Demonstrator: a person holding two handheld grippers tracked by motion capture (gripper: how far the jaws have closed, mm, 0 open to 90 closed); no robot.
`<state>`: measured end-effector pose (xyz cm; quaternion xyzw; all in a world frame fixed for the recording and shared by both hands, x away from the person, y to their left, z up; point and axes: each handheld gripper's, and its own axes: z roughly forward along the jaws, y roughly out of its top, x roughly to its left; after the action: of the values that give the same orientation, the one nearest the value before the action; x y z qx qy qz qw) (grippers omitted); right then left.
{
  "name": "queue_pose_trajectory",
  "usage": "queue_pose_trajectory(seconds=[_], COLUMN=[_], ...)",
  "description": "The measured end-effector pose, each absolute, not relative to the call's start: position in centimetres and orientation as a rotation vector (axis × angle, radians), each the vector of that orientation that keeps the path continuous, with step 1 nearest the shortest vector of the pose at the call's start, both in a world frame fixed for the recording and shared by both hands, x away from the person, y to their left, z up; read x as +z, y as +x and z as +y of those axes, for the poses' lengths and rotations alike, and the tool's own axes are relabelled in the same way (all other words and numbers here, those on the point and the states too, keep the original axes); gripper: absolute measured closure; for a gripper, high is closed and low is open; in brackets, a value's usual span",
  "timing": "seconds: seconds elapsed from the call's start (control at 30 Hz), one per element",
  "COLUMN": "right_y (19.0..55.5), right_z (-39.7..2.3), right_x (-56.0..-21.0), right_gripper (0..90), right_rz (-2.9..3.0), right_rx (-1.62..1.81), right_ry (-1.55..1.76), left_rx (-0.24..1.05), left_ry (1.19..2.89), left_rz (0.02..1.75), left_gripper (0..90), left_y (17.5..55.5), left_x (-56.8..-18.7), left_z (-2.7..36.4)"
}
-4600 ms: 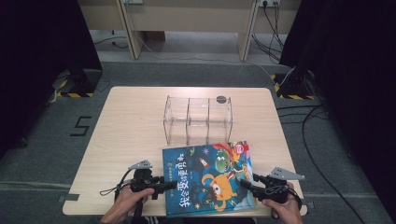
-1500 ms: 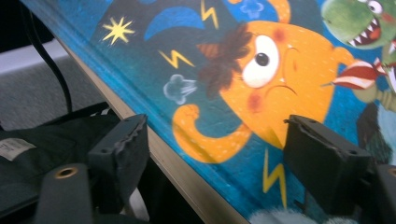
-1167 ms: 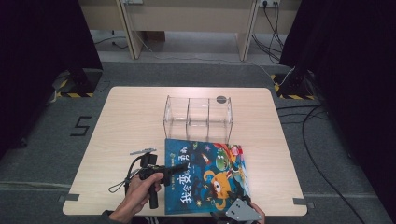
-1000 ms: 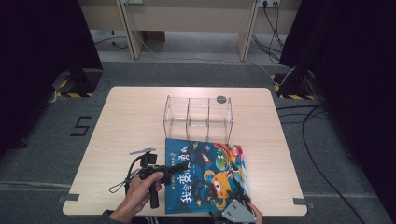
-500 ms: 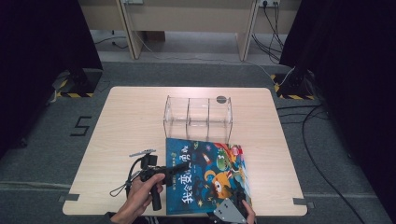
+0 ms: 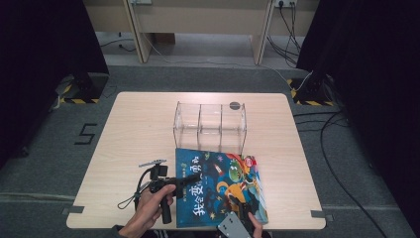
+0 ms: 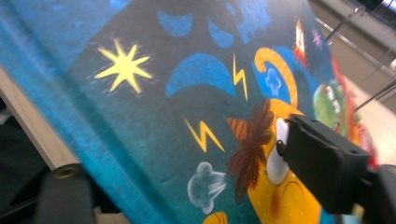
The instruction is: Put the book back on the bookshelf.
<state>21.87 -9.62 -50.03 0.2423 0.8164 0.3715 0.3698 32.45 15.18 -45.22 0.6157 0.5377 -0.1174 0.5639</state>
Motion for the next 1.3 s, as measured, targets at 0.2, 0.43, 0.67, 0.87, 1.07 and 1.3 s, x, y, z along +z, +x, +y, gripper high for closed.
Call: queue_pose_trajectory(seconds=[0.2, 0.43, 0.67, 0.87, 1.07, 1.3], right_y=[21.0, 20.5, 20.2, 20.4, 20.6, 21.3], right_z=[-9.2, -9.3, -11.0, -12.6, -13.1, -14.4], right_x=[-49.9, -49.7, -48.1, -47.0, -46.6, -46.1], right_gripper=[44.4, 49.6, 59.5, 62.2, 62.0, 61.8], right_rz=[2.083, 2.063, 1.978, 1.930, 1.928, 1.919], right_rx=[0.916, 0.904, 1.002, 1.081, 1.119, 1.154], right_ry=[0.582, 0.570, 0.615, 0.667, 0.696, 0.731], left_rx=[-0.321, -0.360, -0.380, -0.405, -0.392, -0.356], left_ry=[1.465, 1.474, 1.536, 1.543, 1.506, 1.469], left_rz=[1.307, 1.247, 1.184, 1.112, 1.089, 1.051], left_gripper=[57.7, 47.5, 37.8, 33.5, 32.8, 29.3], left_y=[32.9, 32.8, 32.6, 32.6, 32.4, 32.2], left_x=[-45.8, -45.4, -45.4, -45.0, -44.8, -44.1], left_z=[15.4, 15.6, 16.3, 16.8, 18.2, 19.6])
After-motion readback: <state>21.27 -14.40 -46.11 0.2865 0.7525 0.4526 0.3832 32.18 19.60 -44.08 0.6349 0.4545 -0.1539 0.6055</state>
